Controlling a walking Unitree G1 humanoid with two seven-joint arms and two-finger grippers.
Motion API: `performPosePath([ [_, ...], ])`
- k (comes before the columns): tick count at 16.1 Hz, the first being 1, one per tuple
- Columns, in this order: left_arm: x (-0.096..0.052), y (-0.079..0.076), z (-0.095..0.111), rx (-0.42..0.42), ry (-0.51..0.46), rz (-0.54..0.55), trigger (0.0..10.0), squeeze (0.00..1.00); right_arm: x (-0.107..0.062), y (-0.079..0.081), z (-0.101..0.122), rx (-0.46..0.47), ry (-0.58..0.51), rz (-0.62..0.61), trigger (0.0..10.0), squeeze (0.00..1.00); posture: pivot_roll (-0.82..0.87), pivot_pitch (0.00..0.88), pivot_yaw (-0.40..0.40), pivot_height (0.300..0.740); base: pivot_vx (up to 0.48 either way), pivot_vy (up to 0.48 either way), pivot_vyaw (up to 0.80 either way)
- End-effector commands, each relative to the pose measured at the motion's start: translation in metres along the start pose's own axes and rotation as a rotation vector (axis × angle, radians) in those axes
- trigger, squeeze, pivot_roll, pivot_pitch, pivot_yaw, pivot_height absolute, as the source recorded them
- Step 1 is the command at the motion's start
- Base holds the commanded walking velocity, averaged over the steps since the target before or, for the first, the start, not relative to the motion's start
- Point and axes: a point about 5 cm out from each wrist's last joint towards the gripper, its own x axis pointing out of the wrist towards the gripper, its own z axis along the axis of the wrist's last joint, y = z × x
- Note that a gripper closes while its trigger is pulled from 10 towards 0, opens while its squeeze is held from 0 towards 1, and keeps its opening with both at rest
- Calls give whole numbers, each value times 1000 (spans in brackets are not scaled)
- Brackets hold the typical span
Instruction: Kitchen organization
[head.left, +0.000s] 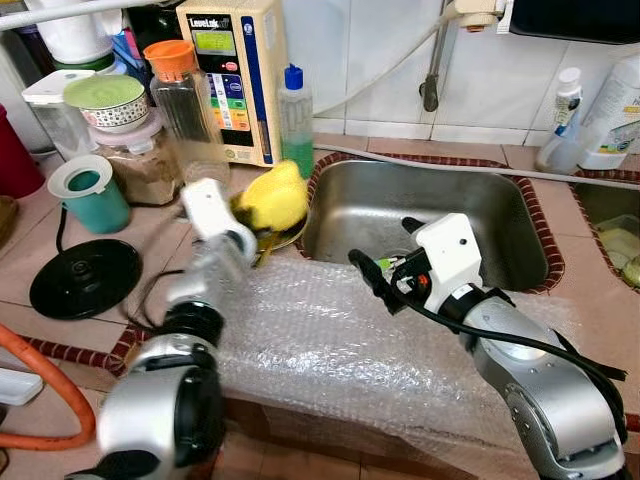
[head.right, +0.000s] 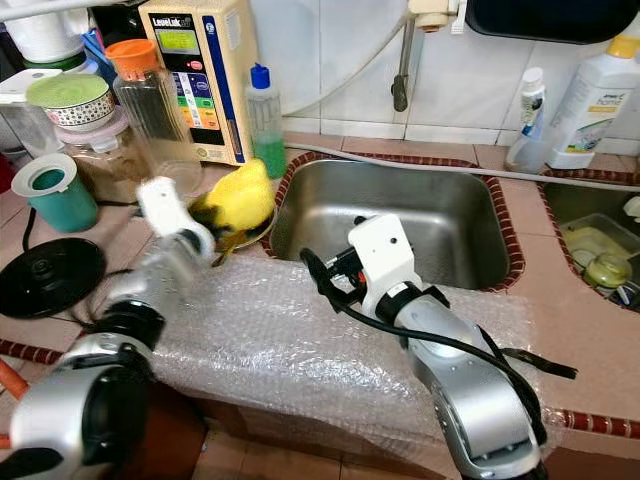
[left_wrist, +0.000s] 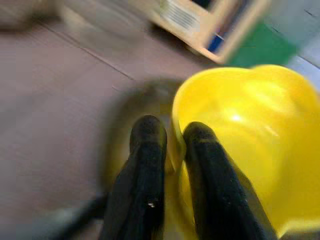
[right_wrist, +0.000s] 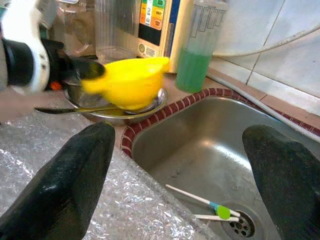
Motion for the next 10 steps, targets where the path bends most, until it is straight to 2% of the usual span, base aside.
performPosePath([
  [1, 1, 5, 4, 27, -12, 42, 0, 0, 2, -1, 4, -5, -16, 8, 10000, 0, -109, 0, 51, 740, 0, 0, 0],
  [3, -1, 23, 3, 15, -8, 109, 0, 0, 4, -2, 3, -5, -20, 9, 10000, 0, -98, 0, 51, 740, 0, 0, 0],
  [6, -1, 26, 4, 3, -25, 116, 0, 0, 6, -3, 4, -3, -25, 8, 10000, 0, -89, 0, 49, 740, 0, 0, 0],
  [7, -1, 22, 8, -25, -54, 85, 0, 0, 8, -3, 4, 5, -33, 4, 10000, 0, -86, 0, 49, 740, 0, 0, 0],
  [9, -3, 5, 16, 6, -129, -14, 0, 0, 11, -4, 4, 27, -45, -5, 10000, 0, -79, 0, 52, 740, 0, 0, 0],
  [10, -3, 3, 16, 4, -140, -26, 0, 0, 12, -4, 4, 32, -46, -7, 10000, 0, -79, 0, 52, 740, 0, 0, 0],
])
